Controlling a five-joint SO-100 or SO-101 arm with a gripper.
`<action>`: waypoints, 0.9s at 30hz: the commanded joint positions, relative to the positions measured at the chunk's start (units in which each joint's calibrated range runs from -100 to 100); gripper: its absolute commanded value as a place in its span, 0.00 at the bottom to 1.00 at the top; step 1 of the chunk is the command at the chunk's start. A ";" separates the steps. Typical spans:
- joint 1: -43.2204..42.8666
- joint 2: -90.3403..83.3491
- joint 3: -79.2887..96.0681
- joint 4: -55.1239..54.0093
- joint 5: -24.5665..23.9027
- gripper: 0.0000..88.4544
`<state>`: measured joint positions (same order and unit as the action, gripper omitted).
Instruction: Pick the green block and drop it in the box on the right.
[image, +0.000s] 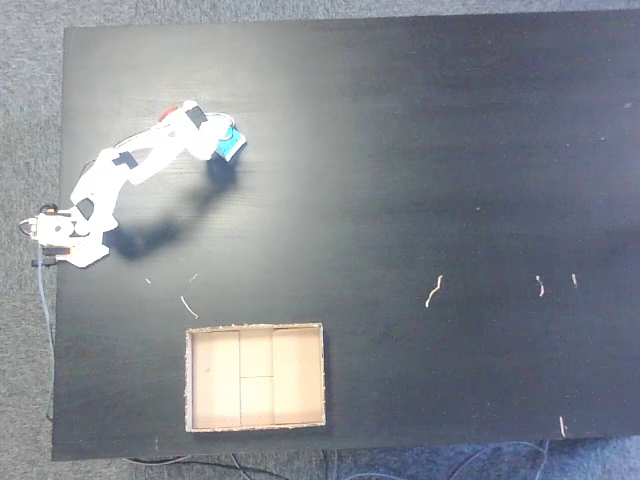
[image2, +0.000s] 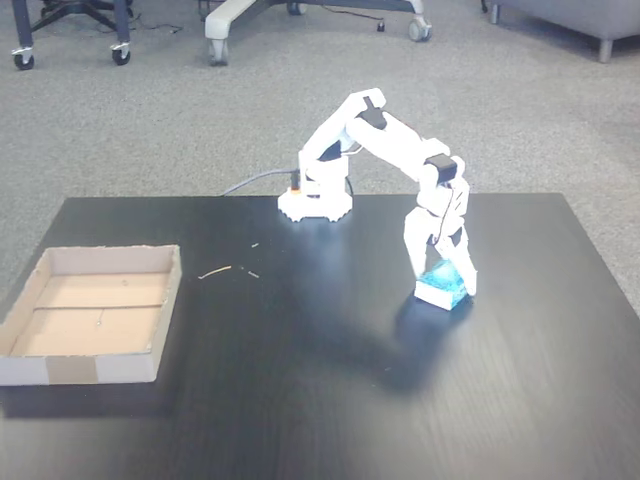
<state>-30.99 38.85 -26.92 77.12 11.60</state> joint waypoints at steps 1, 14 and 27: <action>0.49 0.53 -1.27 -0.99 0.29 0.36; 38.65 -57.14 16.14 -12.55 0.88 0.30; 77.42 -3.62 -23.76 -27.08 4.40 0.31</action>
<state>46.78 14.70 -21.67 42.33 14.97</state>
